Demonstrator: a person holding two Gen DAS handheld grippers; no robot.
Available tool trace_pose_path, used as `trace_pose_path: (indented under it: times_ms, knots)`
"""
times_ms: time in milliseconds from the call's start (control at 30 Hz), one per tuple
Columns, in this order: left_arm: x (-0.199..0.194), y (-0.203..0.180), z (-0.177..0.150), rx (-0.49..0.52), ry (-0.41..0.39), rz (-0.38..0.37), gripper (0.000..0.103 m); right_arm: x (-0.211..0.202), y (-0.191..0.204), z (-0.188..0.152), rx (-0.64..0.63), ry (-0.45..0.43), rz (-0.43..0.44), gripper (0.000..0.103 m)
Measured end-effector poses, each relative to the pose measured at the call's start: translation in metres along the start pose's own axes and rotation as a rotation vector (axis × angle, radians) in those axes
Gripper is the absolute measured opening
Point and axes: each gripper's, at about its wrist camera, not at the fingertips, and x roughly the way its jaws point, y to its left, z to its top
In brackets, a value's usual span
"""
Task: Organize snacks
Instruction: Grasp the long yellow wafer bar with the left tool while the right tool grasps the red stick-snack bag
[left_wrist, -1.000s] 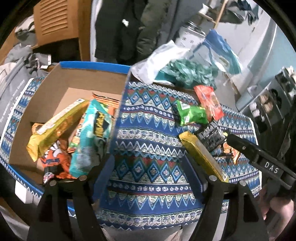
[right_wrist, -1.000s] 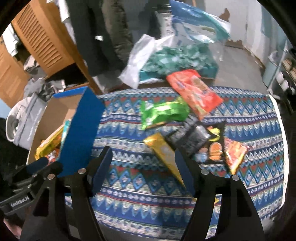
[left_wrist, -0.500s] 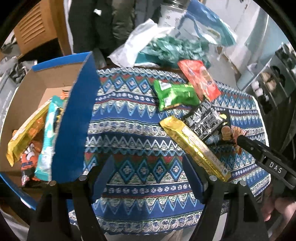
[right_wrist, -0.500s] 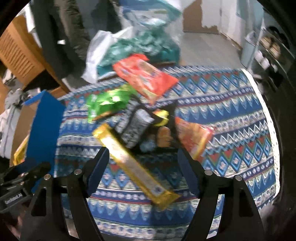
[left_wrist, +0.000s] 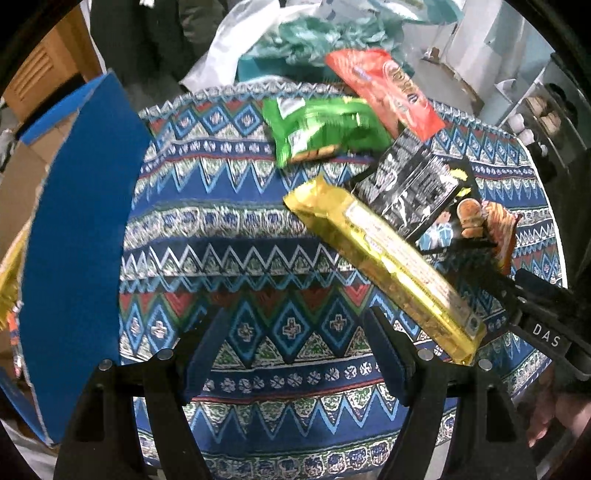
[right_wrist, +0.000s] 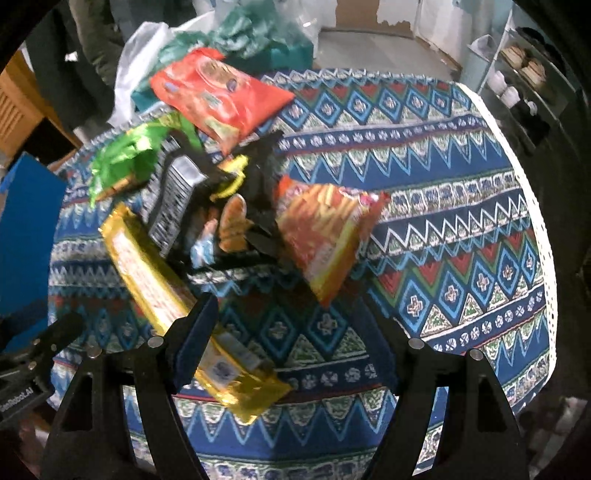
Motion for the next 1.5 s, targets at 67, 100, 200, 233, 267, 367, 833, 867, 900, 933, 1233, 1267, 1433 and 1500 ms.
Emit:
trace_pose_path:
  times_ms: [67,100,200,233,267,367,833,867,900,933,1233,1267,1433,1500]
  knots:
    - [0.003,0.002,-0.002,-0.008,0.013,-0.002,0.077,0.005,0.0,-0.002,-0.005,0.012,-0.009,0.076]
    - [0.004,0.003,-0.003,-0.01,0.017,-0.004,0.077,0.008,0.001,-0.003,-0.01,0.018,-0.013,0.076]
    - [0.006,0.006,-0.004,-0.015,0.026,-0.004,0.077,0.017,0.006,-0.008,-0.033,0.052,-0.022,0.076]
    - [0.006,0.007,-0.005,-0.017,0.027,-0.006,0.077,0.02,0.008,-0.01,-0.04,0.061,-0.024,0.076]
    - [0.005,0.009,-0.006,-0.022,0.03,-0.007,0.077,0.021,0.01,-0.012,-0.044,0.063,-0.026,0.076]
    - [0.004,0.014,-0.008,-0.029,0.034,-0.012,0.077,0.023,0.017,-0.016,-0.044,0.078,-0.001,0.076]
    - [-0.003,0.046,-0.012,-0.109,0.044,-0.019,0.077,0.028,0.094,-0.049,-0.146,0.144,0.152,0.076]
    - [-0.004,0.049,-0.011,-0.116,0.043,-0.02,0.077,0.027,0.098,-0.05,-0.156,0.142,0.154,0.076]
    - [-0.005,0.05,-0.011,-0.121,0.043,-0.022,0.077,0.027,0.101,-0.047,-0.159,0.14,0.152,0.076]
    - [-0.005,0.052,-0.01,-0.126,0.042,-0.024,0.077,0.026,0.1,-0.047,-0.156,0.135,0.148,0.076]
    - [-0.004,0.048,0.0,-0.123,0.051,-0.034,0.077,0.002,0.07,-0.019,-0.143,0.063,0.097,0.076]
    - [-0.003,0.047,0.002,-0.124,0.055,-0.036,0.077,-0.001,0.066,-0.015,-0.154,0.053,0.086,0.076]
    - [0.005,0.039,0.012,-0.133,0.068,-0.041,0.077,-0.013,0.042,0.014,-0.215,0.005,0.03,0.076]
    - [0.008,0.035,0.016,-0.132,0.071,-0.039,0.077,-0.016,0.031,0.025,-0.224,-0.009,0.03,0.076]
